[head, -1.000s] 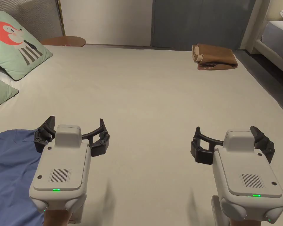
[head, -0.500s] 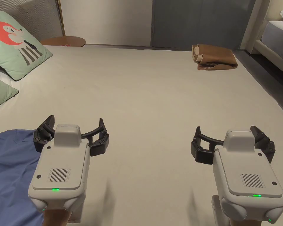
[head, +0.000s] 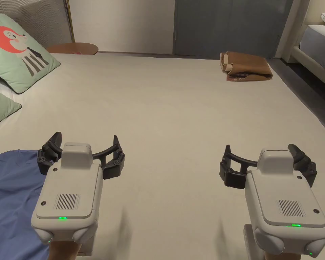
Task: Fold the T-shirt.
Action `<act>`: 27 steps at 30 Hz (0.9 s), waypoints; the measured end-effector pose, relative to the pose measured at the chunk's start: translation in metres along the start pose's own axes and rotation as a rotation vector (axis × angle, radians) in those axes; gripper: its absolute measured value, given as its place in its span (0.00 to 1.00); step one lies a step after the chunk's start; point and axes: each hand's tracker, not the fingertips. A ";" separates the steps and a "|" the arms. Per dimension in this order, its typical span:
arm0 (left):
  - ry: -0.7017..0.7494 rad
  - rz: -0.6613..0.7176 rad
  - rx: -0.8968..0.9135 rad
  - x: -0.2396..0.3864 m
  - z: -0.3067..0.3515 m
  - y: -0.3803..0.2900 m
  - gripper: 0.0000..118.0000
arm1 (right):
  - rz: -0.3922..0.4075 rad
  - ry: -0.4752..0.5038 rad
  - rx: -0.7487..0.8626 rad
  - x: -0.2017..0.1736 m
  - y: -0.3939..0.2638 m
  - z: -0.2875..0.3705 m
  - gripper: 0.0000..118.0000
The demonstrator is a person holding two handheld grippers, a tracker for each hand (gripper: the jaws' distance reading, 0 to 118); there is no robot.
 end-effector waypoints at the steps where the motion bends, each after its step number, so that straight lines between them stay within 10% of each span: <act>1: 0.001 -0.001 0.001 0.000 0.000 0.000 0.92 | 0.000 -0.001 0.001 0.000 0.000 0.000 1.00; 27: 0.001 -0.001 0.011 -0.003 -0.001 -0.001 0.92 | 0.000 -0.002 0.010 0.001 0.002 0.001 1.00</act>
